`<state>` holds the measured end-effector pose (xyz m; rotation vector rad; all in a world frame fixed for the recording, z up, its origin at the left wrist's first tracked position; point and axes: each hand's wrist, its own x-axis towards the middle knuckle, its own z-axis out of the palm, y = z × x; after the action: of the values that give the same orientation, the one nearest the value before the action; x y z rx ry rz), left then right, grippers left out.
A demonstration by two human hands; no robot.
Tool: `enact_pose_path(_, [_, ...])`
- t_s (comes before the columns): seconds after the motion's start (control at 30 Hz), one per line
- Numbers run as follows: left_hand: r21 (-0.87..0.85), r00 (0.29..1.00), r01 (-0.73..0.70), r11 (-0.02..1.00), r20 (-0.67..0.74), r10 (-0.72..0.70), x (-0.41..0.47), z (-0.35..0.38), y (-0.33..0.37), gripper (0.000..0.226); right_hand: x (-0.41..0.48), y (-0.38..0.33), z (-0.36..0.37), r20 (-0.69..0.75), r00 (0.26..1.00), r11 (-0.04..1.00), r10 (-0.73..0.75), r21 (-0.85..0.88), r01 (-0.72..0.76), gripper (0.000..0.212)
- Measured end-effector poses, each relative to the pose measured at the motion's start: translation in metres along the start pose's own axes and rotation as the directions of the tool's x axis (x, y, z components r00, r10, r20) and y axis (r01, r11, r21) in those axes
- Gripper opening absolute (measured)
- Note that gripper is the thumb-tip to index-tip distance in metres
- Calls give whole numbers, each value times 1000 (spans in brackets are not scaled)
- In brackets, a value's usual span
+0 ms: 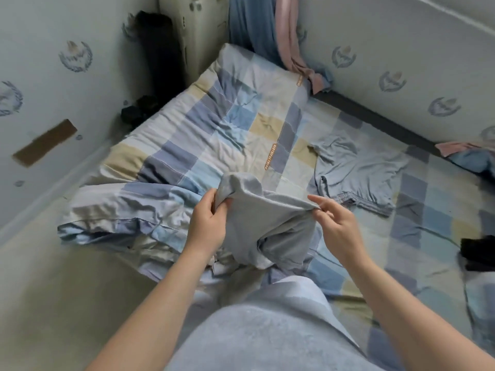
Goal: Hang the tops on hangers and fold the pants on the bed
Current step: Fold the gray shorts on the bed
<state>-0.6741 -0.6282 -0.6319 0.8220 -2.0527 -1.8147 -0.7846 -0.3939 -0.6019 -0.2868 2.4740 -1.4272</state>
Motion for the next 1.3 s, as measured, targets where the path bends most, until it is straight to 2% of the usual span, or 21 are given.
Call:
enact_pose_path(0.2, [19, 978, 33, 999, 206, -36, -32, -2, 55, 22, -50, -21, -23, -202, 967, 987, 154, 79, -141, 17])
enact_pose_path(0.4, [-32, 936, 113, 993, 339, -95, -54, 39, 112, 13, -95, -21, -58, -251, 918, 951, 308, 119, -286, 13])
enact_pose_path(0.47, [-64, 905, 149, 987, 410, -110, -66, 61, 123, 11, -112, -19, -70, -174, 926, 939, 334, 148, -311, 11])
enact_pose_path(0.53, [-78, 881, 189, 979, 455, -134, -83, 87, 131, 9, -131, -14, -80, -39, 944, 926, 328, 209, -313, 5])
enact_pose_path(0.57, [-77, 878, 198, 977, 457, -142, -92, 100, 132, 9, -141, -10, -86, 22, 950, 919, 312, 248, -308, 9])
enact_pose_path(0.63, [-91, 877, 225, 970, 452, -161, -110, 122, 136, 9, -160, -1, -95, 117, 955, 901, 274, 315, -297, 26])
enact_pose_path(0.73, [-103, 851, 266, 958, 492, -183, -146, 158, 145, 3, -187, 16, -116, 211, 949, 913, 233, 289, -289, 63])
enact_pose_path(0.8, [-125, 821, 307, 943, 536, -196, -171, 181, 155, 3, -201, 30, -128, 225, 945, 903, 235, 308, -298, 67])
enact_pose_path(0.87, [-172, 802, 362, 916, 559, -211, -191, 200, 165, 6, -209, 52, -136, 203, 939, 900, 278, 288, -328, 61])
enact_pose_path(0.97, [-225, 801, 383, 896, 564, -201, -210, 224, 177, 8, -220, 88, -158, 179, 921, 926, 345, 99, -366, 29])
enact_pose_path(1.0, [-234, 805, 375, 897, 563, -190, -214, 230, 179, 8, -226, 99, -168, 167, 916, 919, 364, 92, -382, 26])
enact_pose_path(1.17, [-250, 869, 290, 924, 474, -144, -218, 251, 185, 4, -246, 120, -237, -96, 927, 905, 362, 274, -325, 16])
enact_pose_path(1.23, [-238, 905, 217, 947, 413, -103, -217, 260, 185, 5, -250, 115, -268, -183, 915, 886, 359, 375, -272, 12])
enact_pose_path(1.3, [-180, 923, 112, 977, 384, -35, -218, 269, 185, 10, -254, 106, -297, -218, 914, 868, 342, 447, -218, 20])
